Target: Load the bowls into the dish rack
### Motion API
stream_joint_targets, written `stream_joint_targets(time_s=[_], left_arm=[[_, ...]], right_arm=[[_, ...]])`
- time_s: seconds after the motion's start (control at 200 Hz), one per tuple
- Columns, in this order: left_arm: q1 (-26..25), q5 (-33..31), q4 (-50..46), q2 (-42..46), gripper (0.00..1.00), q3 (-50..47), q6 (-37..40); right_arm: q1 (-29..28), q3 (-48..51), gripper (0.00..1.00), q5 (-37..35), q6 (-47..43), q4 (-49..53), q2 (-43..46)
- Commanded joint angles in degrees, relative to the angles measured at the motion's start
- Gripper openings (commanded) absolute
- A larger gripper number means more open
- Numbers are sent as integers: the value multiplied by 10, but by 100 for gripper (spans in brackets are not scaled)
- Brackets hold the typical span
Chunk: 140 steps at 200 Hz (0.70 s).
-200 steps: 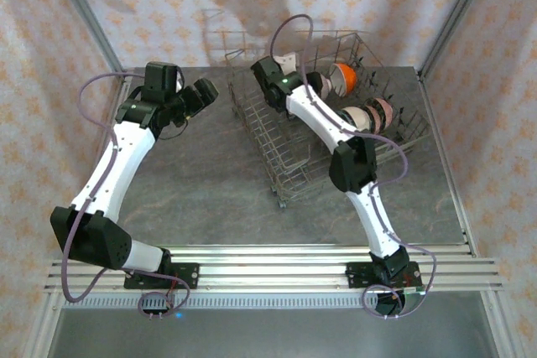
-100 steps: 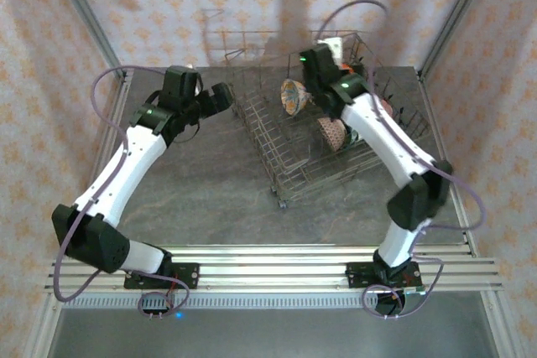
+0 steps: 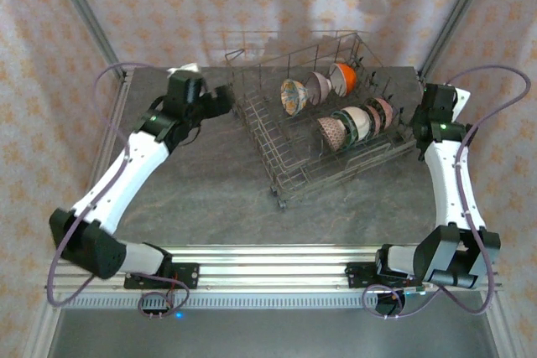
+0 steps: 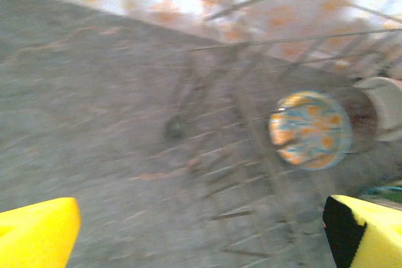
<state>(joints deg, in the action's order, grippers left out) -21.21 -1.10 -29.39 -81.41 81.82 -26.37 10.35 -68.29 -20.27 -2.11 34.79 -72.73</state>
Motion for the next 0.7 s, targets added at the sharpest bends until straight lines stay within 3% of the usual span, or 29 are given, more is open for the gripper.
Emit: stream_joint_targets(time_s=[0.0, 0.145, 0.245, 0.365, 0.46, 0.591, 0.696], left_arm=[[-45, 25, -63, -67, 99, 88, -26], [-81, 41, -111, -150, 97, 161, -27], [-80, 28, -191, -198, 87, 209, -24], [-72, 21, -207, -204, 78, 212, -19], [-59, 38, -205, -207, 60, 209, -17], [-37, 63, -210, -217, 26, 209, -19], [-12, 66, -218, -214, 11, 208, -8]], right_arm=[[2, -8, 100, 26, 16, -9, 18], [1, -19, 100, 20, 22, 5, 4], [2, -21, 100, 19, 21, 8, 6], [1, -24, 100, 17, 20, 11, 9], [2, -23, 100, 20, 22, 13, 10], [2, -19, 100, 20, 28, 13, 7], [2, -18, 100, 20, 35, 13, 6]])
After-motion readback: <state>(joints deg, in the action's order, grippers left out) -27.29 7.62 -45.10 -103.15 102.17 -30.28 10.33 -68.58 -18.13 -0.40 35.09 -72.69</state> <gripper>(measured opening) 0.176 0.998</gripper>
